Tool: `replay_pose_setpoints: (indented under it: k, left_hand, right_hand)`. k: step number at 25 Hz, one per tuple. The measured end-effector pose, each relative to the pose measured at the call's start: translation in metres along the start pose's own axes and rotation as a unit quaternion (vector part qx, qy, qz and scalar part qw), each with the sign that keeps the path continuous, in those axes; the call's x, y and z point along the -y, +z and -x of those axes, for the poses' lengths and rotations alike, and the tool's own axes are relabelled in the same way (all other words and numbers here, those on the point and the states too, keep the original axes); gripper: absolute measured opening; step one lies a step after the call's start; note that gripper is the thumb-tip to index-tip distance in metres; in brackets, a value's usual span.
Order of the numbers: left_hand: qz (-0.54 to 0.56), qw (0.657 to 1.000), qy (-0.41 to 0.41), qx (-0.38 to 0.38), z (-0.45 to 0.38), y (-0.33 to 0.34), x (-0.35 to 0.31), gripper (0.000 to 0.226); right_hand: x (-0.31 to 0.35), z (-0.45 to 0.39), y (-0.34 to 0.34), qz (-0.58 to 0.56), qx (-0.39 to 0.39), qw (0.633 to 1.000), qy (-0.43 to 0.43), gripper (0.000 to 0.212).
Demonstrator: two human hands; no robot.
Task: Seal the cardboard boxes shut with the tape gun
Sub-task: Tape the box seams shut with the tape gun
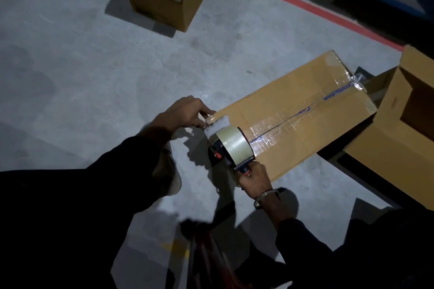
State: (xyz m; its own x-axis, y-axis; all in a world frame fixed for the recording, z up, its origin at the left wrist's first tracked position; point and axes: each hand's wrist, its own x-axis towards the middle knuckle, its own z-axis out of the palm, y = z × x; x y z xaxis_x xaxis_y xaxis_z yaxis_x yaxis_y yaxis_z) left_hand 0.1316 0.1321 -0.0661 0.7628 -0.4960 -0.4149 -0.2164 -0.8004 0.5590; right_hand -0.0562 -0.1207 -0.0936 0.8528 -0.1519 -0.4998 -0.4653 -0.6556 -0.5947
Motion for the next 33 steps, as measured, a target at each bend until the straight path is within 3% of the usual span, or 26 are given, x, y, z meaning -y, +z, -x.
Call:
replay_pose_setpoints:
  k: [2, 7, 12, 15, 20, 25, 29, 33]
  left_hand:
    - [-0.036, 0.999, 0.009, -0.013, 0.004, 0.0, -0.003, 0.052]
    - [-0.079, 0.996, 0.024, 0.038, -0.003, -0.014, -0.005, 0.06]
    - [-0.13, 0.986, 0.104, -0.015, -0.01, 0.002, -0.014, 0.018]
    - [-0.094, 0.991, 0.086, -0.027, -0.012, 0.003, -0.009, 0.021]
    - [-0.098, 0.991, 0.064, -0.067, 0.004, 0.015, -0.003, 0.042]
    - [-0.135, 0.987, 0.031, -0.083, 0.012, 0.041, 0.016, 0.055]
    - [-0.175, 0.979, 0.013, -0.107, 0.011, 0.033, 0.01, 0.045]
    - [-0.206, 0.97, -0.023, -0.127, 0.019, 0.039, -0.002, 0.038]
  right_hand:
    - [-0.001, -0.002, 0.0, -0.003, 0.006, 1.0, 0.003, 0.032]
    - [-0.001, -0.002, -0.002, -0.011, 0.016, 1.0, 0.007, 0.03]
    - [0.004, -0.001, -0.006, -0.022, 0.024, 0.999, 0.007, 0.03]
    - [0.008, 0.004, -0.004, 0.008, 0.013, 1.0, 0.01, 0.034]
    - [0.018, 0.019, -0.004, 0.057, 0.026, 0.998, -0.01, 0.021]
    - [0.0, 0.049, -0.028, 0.111, 0.063, 0.991, 0.042, 0.02]
    - [-0.026, 0.081, -0.049, 0.142, 0.086, 0.981, 0.1, 0.034]
    - [-0.019, 0.091, -0.053, 0.122, 0.085, 0.983, 0.107, 0.031]
